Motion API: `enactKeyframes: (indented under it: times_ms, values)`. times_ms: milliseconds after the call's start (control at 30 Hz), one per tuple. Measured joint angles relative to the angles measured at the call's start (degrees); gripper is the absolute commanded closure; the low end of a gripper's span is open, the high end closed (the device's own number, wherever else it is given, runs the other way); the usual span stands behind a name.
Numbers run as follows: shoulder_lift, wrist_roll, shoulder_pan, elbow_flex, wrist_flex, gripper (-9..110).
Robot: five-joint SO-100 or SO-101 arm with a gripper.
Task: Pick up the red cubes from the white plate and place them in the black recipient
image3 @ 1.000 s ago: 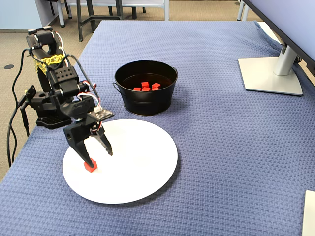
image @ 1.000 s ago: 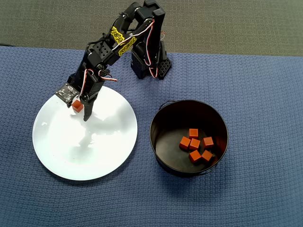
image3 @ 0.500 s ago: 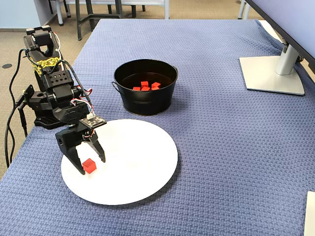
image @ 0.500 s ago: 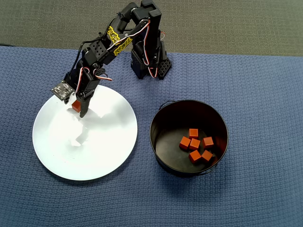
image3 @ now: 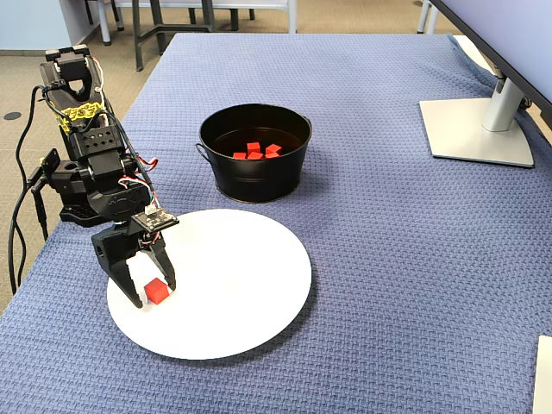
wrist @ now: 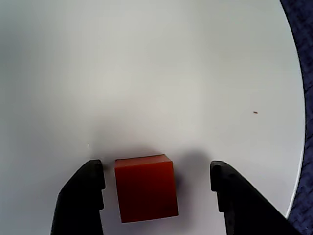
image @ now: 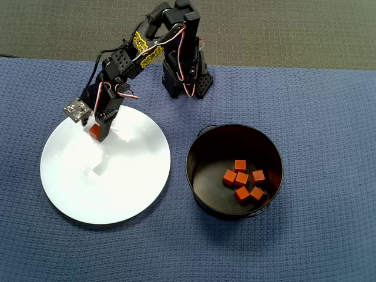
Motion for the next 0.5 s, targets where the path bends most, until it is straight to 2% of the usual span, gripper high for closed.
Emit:
enactKeyframes:
  times_ms: [100, 200, 500]
  values:
    - [0.1, 0.8, -0.2, 0.4, 0.0, 90]
    - [0.2, 1.7, -0.3, 0.7, 0.0, 101]
    - [0.2, 6.2, -1.3, 0.7, -1.2, 101]
